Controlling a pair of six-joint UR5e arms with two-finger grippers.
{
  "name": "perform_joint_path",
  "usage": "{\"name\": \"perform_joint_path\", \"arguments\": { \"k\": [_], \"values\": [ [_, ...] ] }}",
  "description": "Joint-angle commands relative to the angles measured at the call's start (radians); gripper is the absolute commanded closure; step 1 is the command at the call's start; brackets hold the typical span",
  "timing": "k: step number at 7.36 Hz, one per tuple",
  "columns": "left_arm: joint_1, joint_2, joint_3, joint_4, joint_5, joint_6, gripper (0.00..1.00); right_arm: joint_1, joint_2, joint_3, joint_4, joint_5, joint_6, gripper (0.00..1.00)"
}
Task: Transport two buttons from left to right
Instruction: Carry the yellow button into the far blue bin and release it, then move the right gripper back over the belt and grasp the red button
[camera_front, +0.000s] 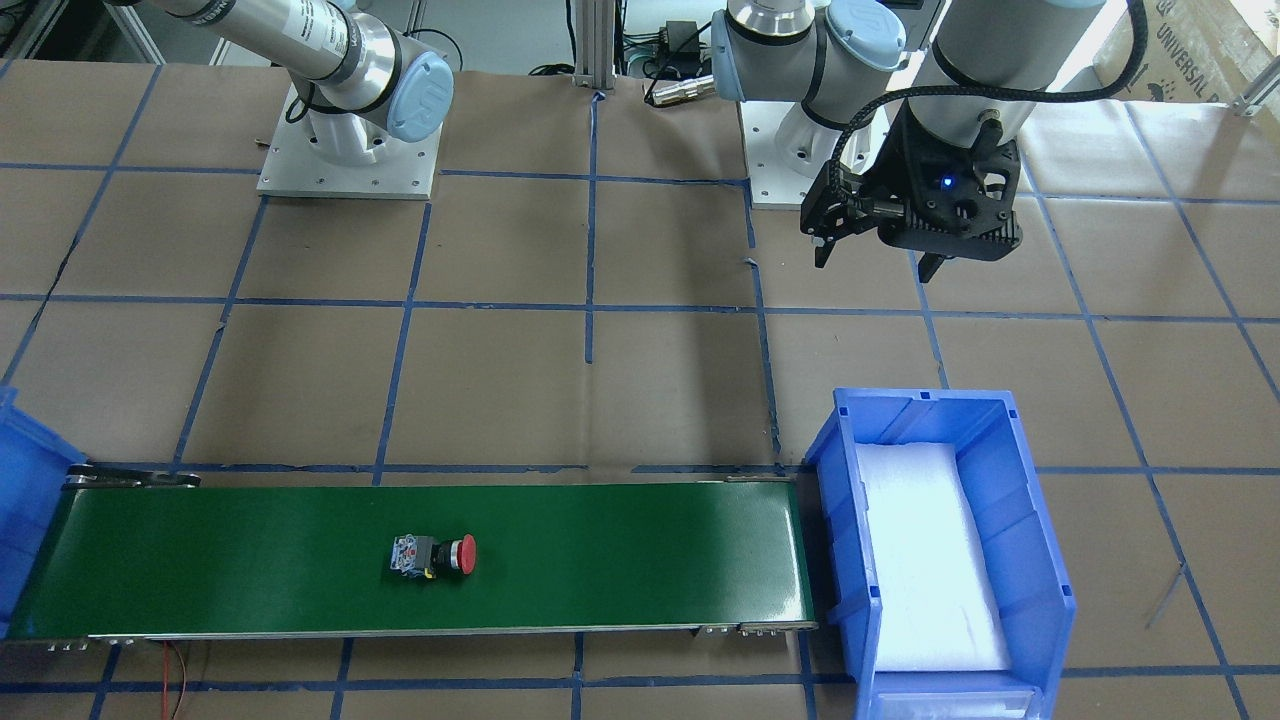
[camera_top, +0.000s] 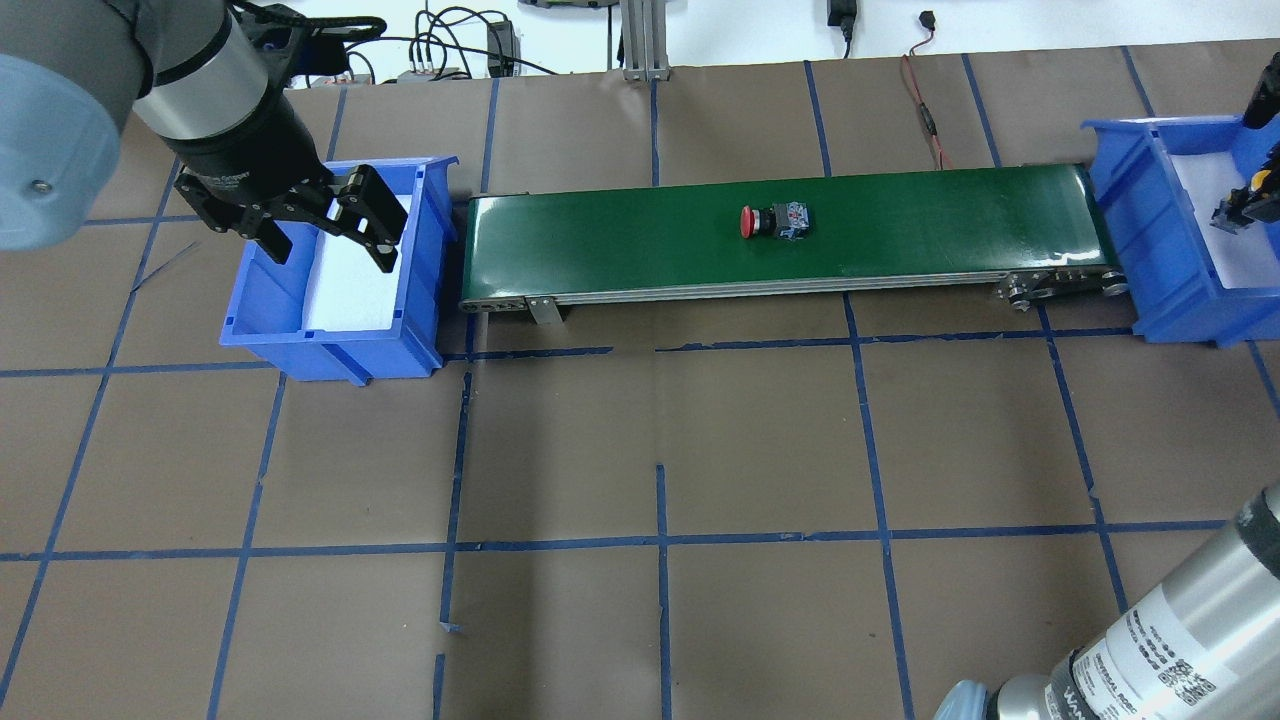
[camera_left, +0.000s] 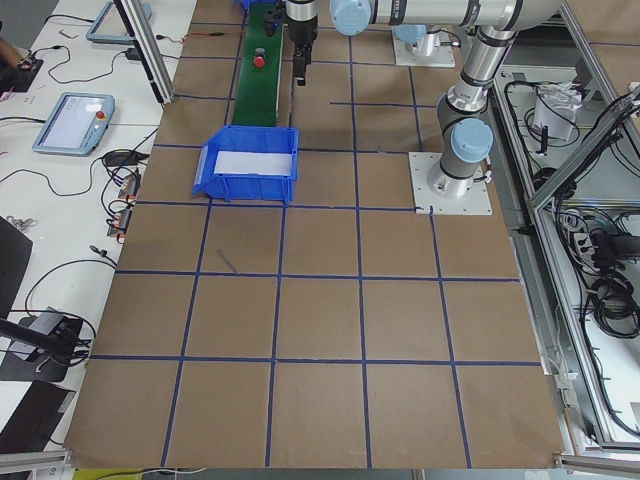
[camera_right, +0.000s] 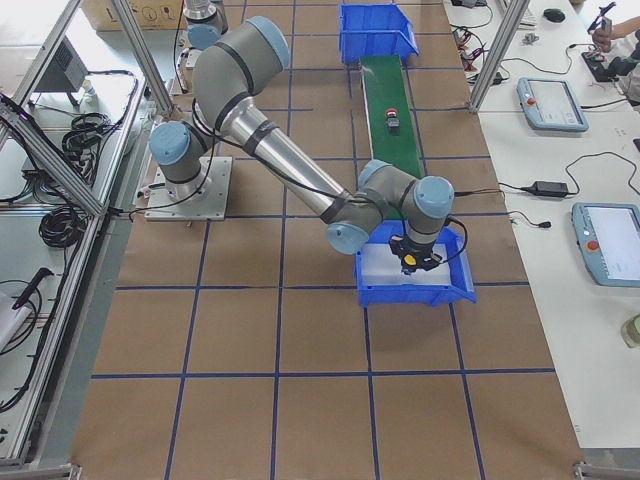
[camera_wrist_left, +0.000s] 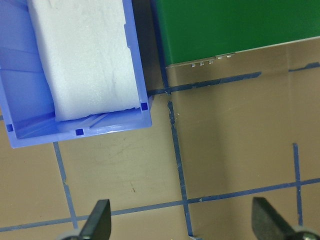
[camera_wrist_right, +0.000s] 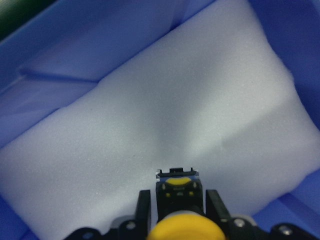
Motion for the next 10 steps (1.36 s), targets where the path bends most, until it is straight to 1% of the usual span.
{"name": "perform_joint_path", "arguments": {
  "k": [1,2,3,4,6,7,8,9,10],
  "values": [
    [0.0,-0.002,0.0,0.0,-0.001,-0.001,0.0,0.01,-0.011,-0.034,0.041,0.007,0.013,0.0],
    [0.0,-0.001,0.0,0.0,-0.001,-0.001,0.0,0.014,-0.042,-0.114,0.165,0.002,0.045,0.0],
    [0.0,-0.001,0.0,0.0,-0.001,0.001,0.0,0.045,-0.086,-0.186,0.327,0.002,0.068,0.0],
    [0.0,0.002,-0.001,0.0,-0.001,0.001,0.0,0.107,-0.135,-0.194,0.395,0.002,0.039,0.0],
    [0.003,-0.001,0.0,0.0,0.001,0.001,0.0,0.314,-0.181,-0.101,0.407,0.004,-0.024,0.0],
    [0.003,0.001,0.0,0.0,-0.001,0.001,0.0,0.391,-0.212,-0.073,0.404,0.005,-0.041,0.0],
    [0.001,0.001,0.0,0.0,-0.001,0.001,0.0,0.489,-0.22,-0.052,0.393,0.004,-0.07,0.0],
    [0.001,0.001,0.0,0.0,-0.001,0.001,0.0,0.569,-0.212,-0.035,0.353,0.002,-0.102,0.0],
    [0.001,0.001,0.0,0.0,-0.001,0.001,0.0,0.582,-0.208,0.005,0.292,0.013,-0.107,0.0]
  ]
}}
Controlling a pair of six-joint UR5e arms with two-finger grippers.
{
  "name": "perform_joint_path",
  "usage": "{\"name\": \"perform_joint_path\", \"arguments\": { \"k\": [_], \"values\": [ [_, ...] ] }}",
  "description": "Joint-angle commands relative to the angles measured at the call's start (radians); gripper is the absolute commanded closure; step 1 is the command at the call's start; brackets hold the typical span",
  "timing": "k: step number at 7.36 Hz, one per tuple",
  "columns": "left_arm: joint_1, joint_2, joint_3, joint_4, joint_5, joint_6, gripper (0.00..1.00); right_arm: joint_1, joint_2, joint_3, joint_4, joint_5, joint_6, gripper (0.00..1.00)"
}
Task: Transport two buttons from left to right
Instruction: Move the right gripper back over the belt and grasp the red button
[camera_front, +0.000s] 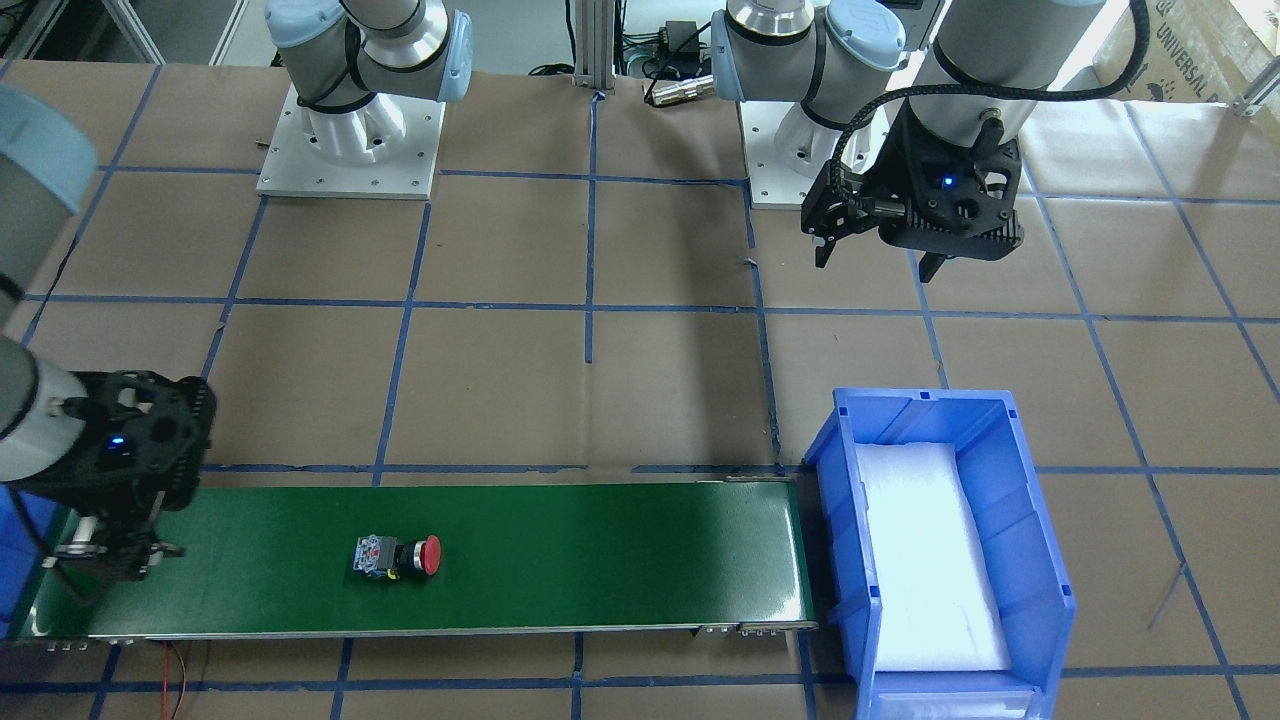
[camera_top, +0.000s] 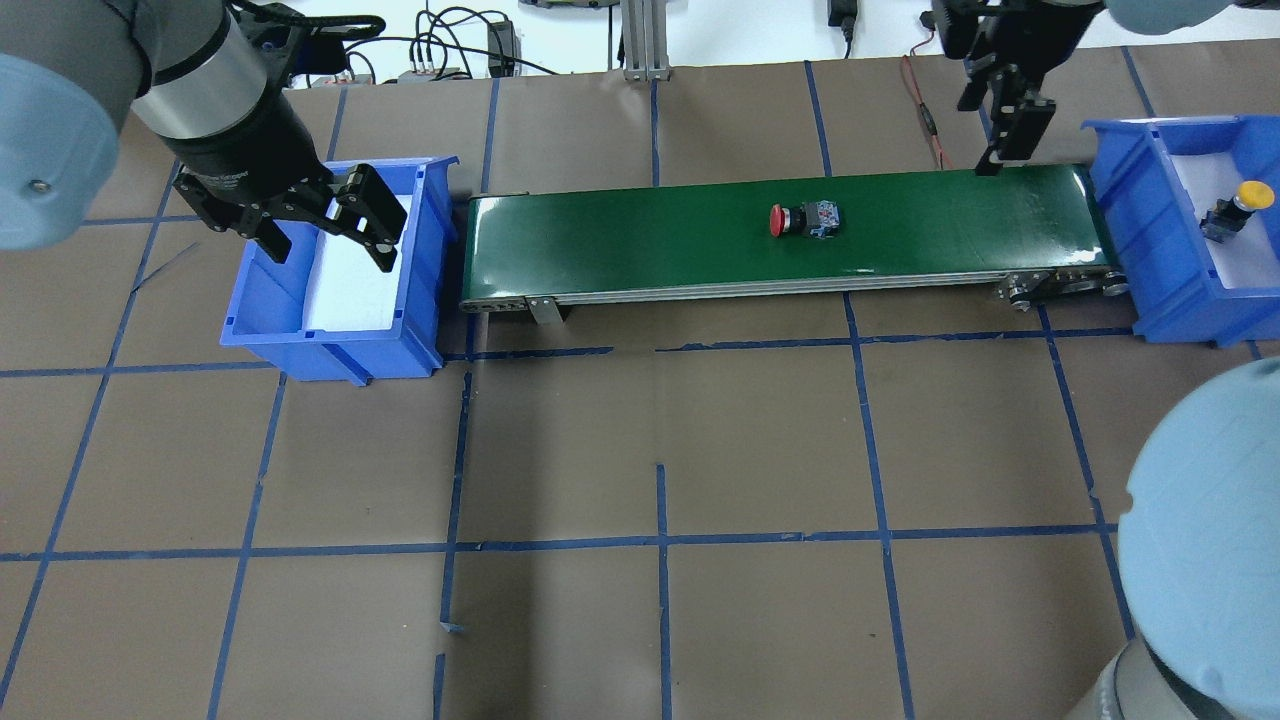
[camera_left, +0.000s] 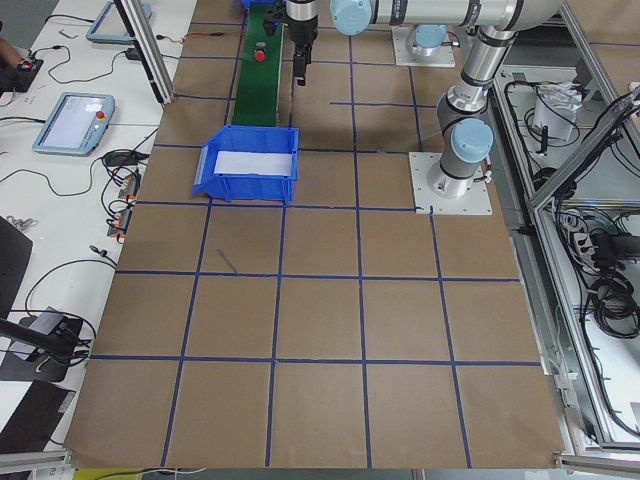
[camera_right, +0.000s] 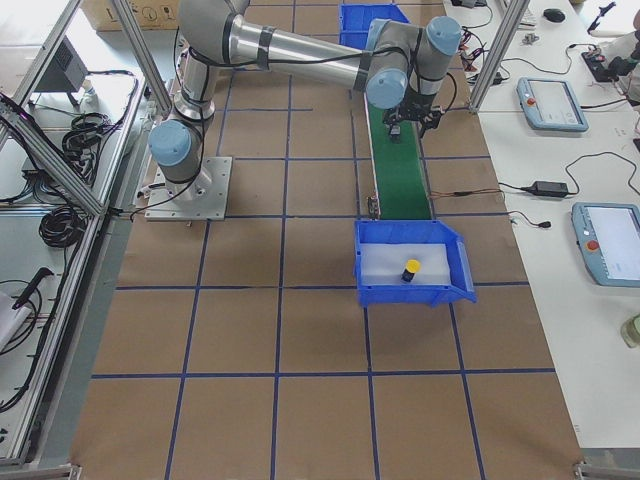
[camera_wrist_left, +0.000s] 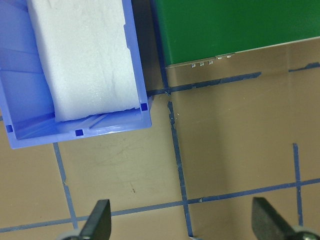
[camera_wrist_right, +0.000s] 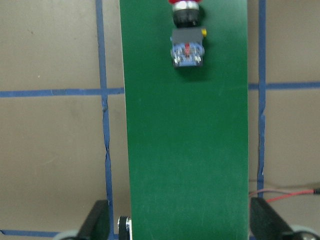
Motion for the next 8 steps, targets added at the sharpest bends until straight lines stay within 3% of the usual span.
{"name": "perform_joint_path", "arguments": {
  "k": [1,2,3,8],
  "values": [
    [0.0,0.0,0.0,0.0,0.0,0.0,0.0,0.081,0.005,0.088,-0.15,0.012,-0.014,0.0],
    [0.0,0.0,0.0,0.0,0.0,0.0,0.0,0.114,0.017,0.148,-0.261,0.011,-0.034,0.0],
    [0.0,0.0,0.0,0.0,0.0,0.0,0.0,0.113,0.019,0.197,-0.3,0.014,-0.04,0.0],
    [0.0,0.002,0.0,0.0,0.001,0.0,0.0,0.057,0.077,0.202,-0.32,0.05,0.032,0.01]
  ]
}}
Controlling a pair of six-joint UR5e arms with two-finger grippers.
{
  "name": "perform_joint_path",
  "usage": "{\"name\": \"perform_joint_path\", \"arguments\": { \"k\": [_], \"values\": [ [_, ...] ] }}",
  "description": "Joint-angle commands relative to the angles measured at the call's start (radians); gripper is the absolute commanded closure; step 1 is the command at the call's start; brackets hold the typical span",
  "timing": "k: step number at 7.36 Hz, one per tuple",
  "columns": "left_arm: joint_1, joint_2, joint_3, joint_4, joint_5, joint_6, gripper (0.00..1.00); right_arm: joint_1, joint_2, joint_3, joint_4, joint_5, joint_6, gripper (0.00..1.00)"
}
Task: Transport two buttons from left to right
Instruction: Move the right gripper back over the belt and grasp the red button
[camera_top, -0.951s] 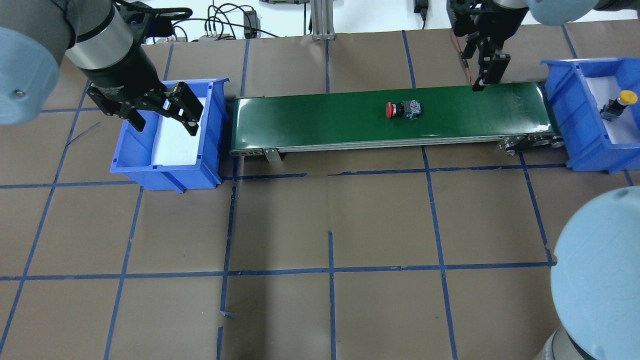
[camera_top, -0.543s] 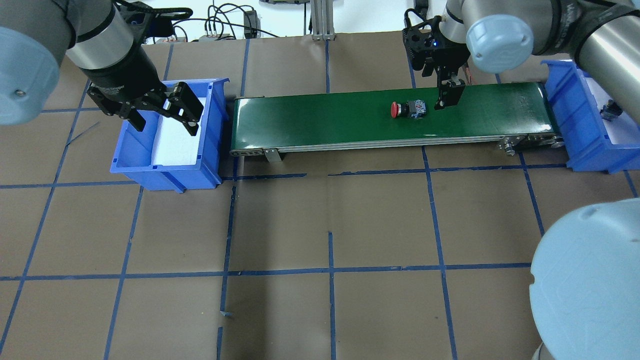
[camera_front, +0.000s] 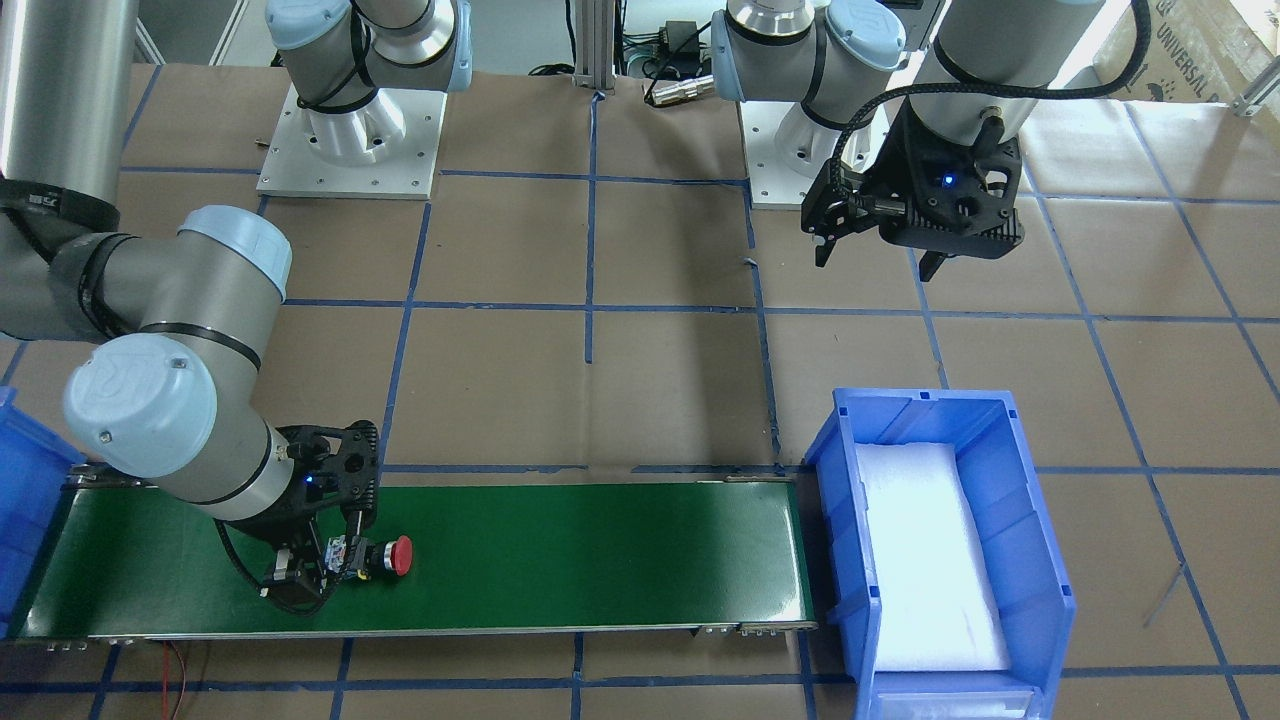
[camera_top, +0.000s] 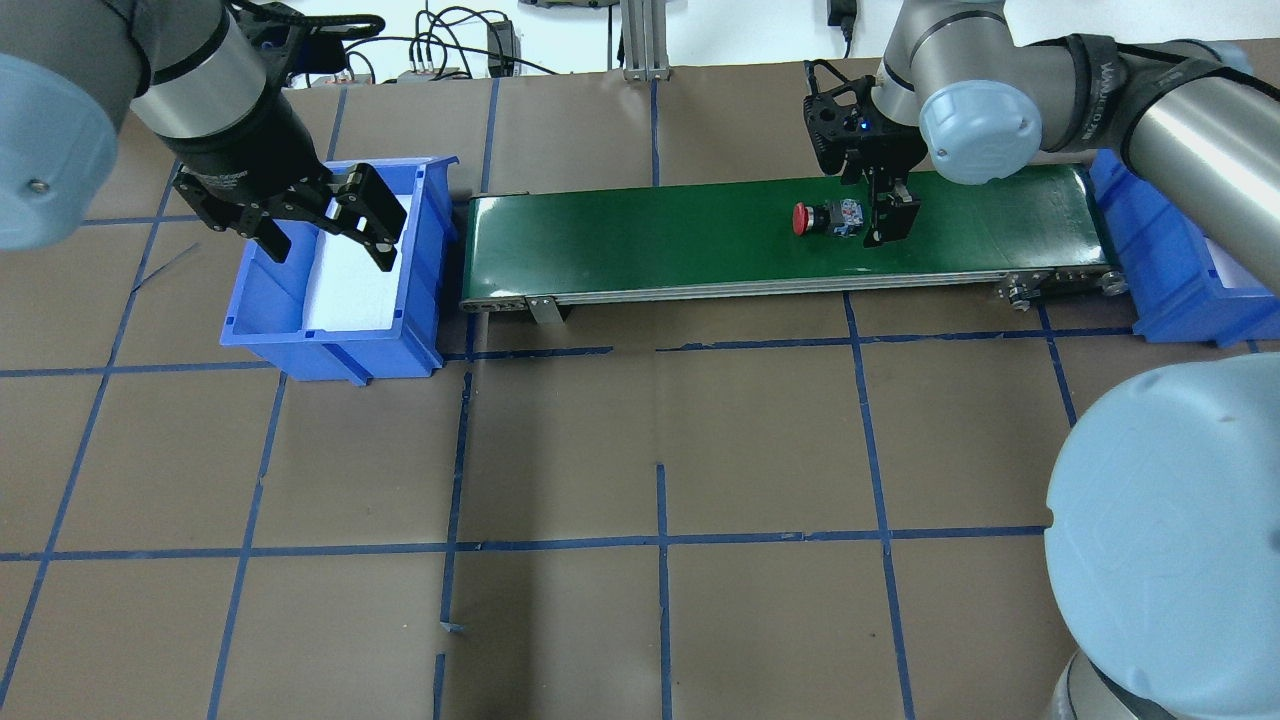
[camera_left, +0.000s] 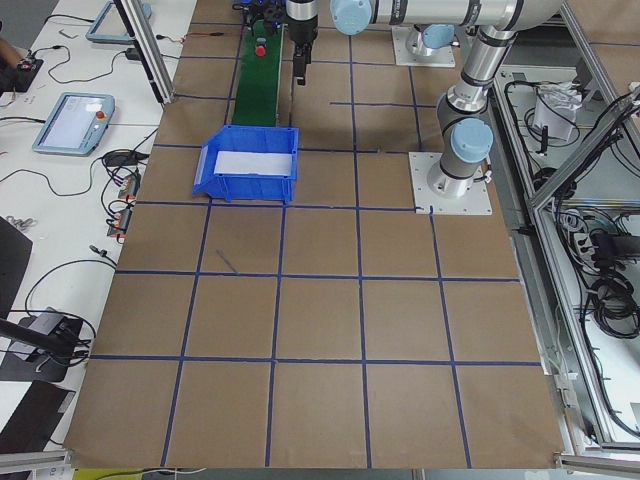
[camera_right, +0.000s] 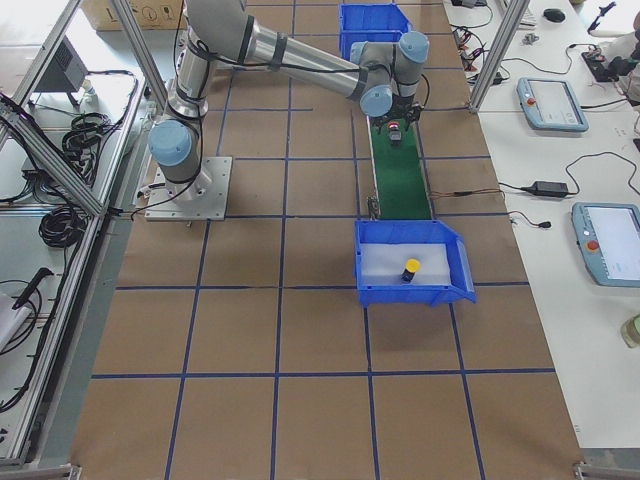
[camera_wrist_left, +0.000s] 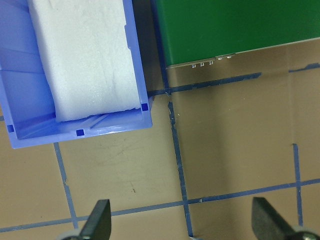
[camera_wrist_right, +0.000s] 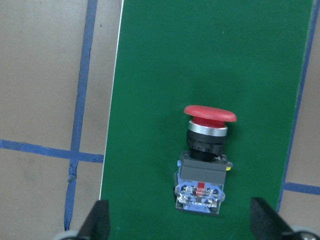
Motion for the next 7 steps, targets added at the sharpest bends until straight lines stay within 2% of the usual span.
{"name": "perform_joint_path", "arguments": {
  "k": [1,3,4,5,6,7],
  "values": [
    [0.0,0.0,0.0,0.0,0.0,0.0,0.0,-0.025,0.027,0.002,0.001,0.031,0.137,0.01],
    [0.0,0.0,-0.002,0.0,0.001,0.0,0.0,-0.019,0.03,0.013,0.001,0.032,0.16,0.01],
    [0.0,0.0,-0.002,0.0,0.001,0.0,0.0,-0.02,0.04,0.002,0.003,0.03,0.157,0.12],
    [-0.002,0.0,-0.002,0.0,0.0,0.0,0.0,-0.023,0.032,0.003,0.003,0.021,0.146,0.63],
    [-0.002,0.0,-0.002,0.0,0.001,0.0,0.0,-0.028,0.029,-0.001,0.003,0.021,0.145,0.81],
    [-0.002,0.0,-0.002,0.0,0.001,0.0,0.0,-0.034,0.024,-0.004,0.002,0.016,0.146,0.91]
  ]
}}
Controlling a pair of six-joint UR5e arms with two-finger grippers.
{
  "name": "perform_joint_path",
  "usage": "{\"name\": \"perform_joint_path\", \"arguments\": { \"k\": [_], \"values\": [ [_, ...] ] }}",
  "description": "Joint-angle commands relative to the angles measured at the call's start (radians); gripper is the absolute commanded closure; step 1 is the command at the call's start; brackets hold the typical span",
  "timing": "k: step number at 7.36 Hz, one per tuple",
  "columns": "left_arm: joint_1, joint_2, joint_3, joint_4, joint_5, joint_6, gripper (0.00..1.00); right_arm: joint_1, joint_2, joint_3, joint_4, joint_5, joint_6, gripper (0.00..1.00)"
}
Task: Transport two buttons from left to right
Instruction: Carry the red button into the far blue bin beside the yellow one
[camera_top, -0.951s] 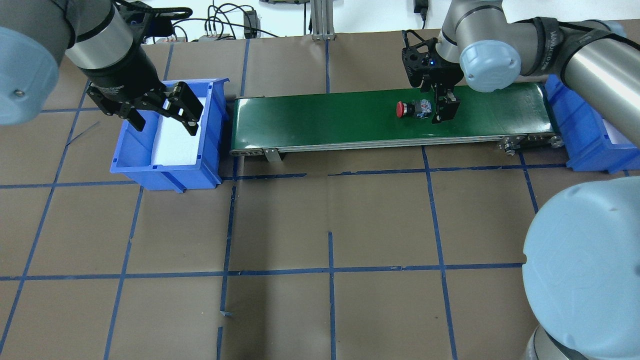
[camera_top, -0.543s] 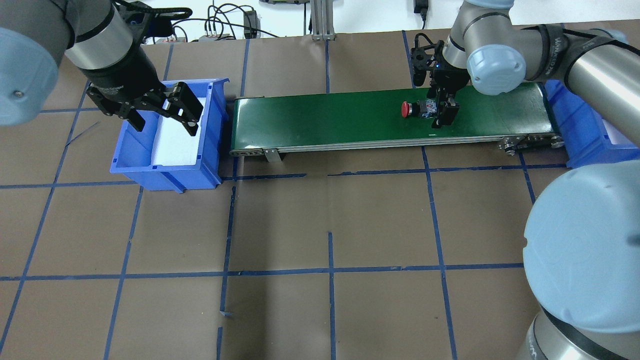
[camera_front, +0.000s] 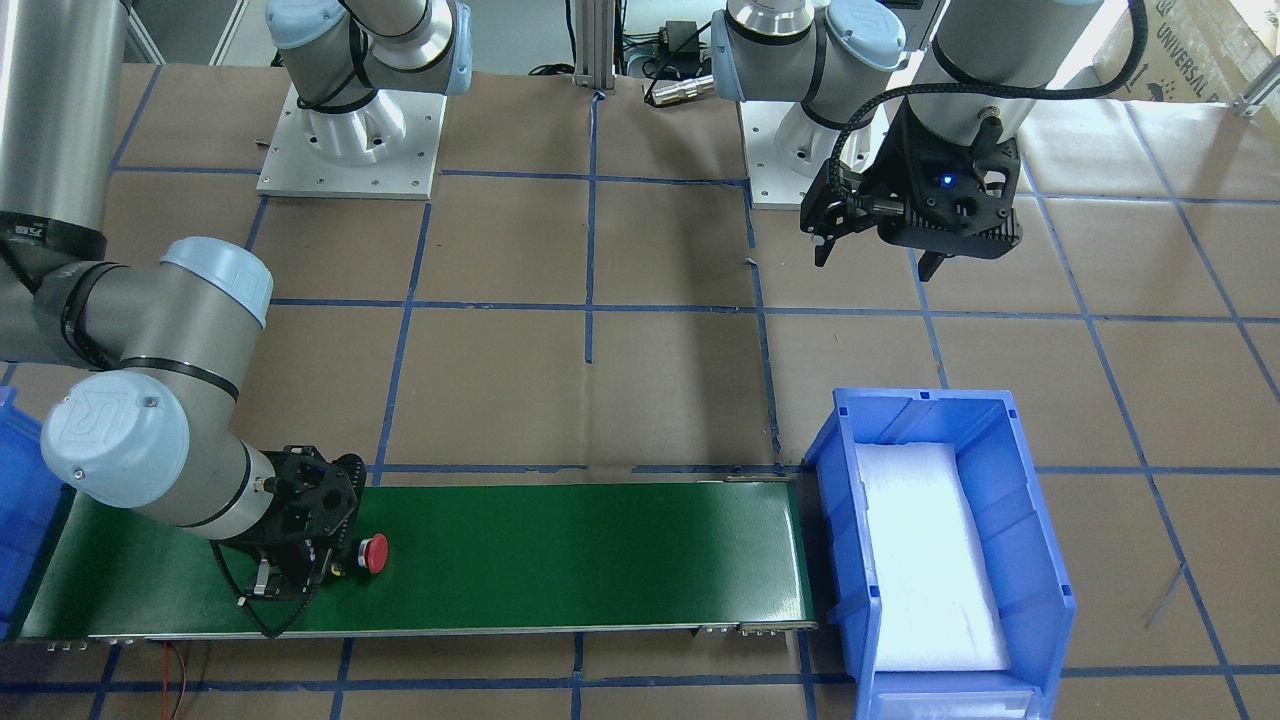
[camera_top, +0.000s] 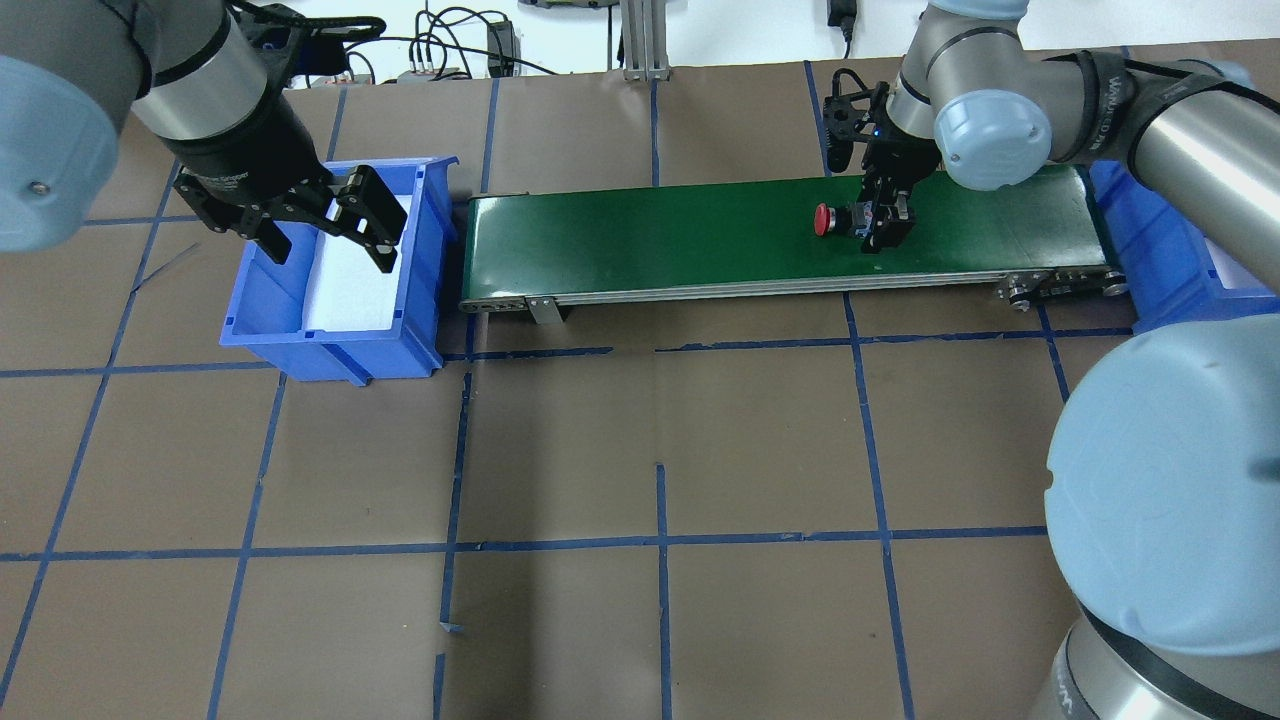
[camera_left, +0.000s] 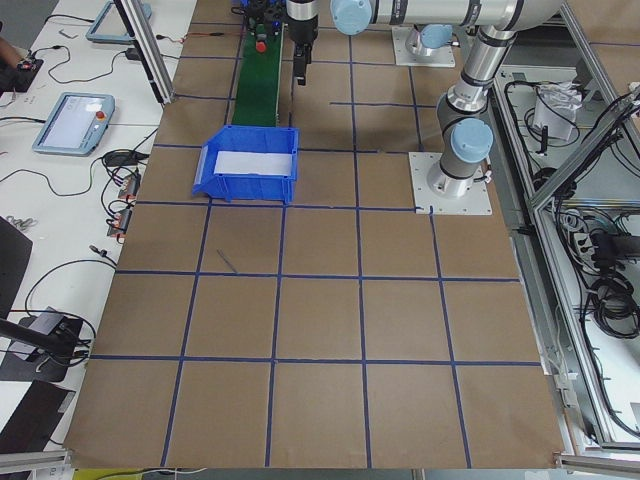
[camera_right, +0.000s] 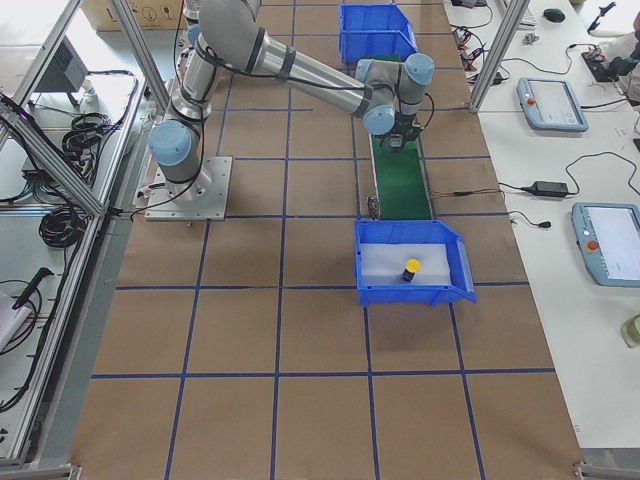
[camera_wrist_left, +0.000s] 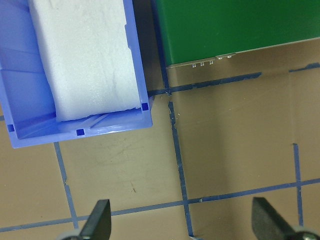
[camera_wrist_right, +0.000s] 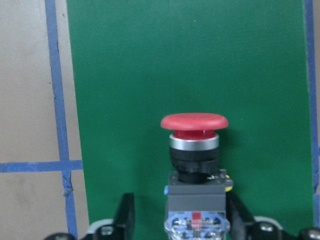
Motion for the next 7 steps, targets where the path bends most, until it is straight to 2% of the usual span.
{"name": "perform_joint_path", "arguments": {
  "k": [1,3,4,6,7],
  "values": [
    [0.0,0.0,0.0,0.0,-0.001,0.0,0.0,-0.034,-0.007,-0.007,-0.001,-0.005,-0.004,0.92],
    [0.001,0.0,0.0,-0.002,-0.001,0.0,0.0,-0.094,-0.042,-0.106,0.05,0.001,0.005,0.93],
    [0.0,0.0,0.0,0.0,-0.001,0.0,0.0,-0.158,-0.08,-0.153,0.163,-0.008,0.016,0.93],
    [0.0,0.0,0.0,0.0,-0.001,0.0,0.0,-0.359,-0.093,-0.177,0.16,-0.005,-0.014,0.93],
    [0.0,0.0,0.0,0.0,-0.001,0.0,0.0,-0.383,-0.075,-0.19,0.067,-0.029,-0.11,0.93]
  ]
}}
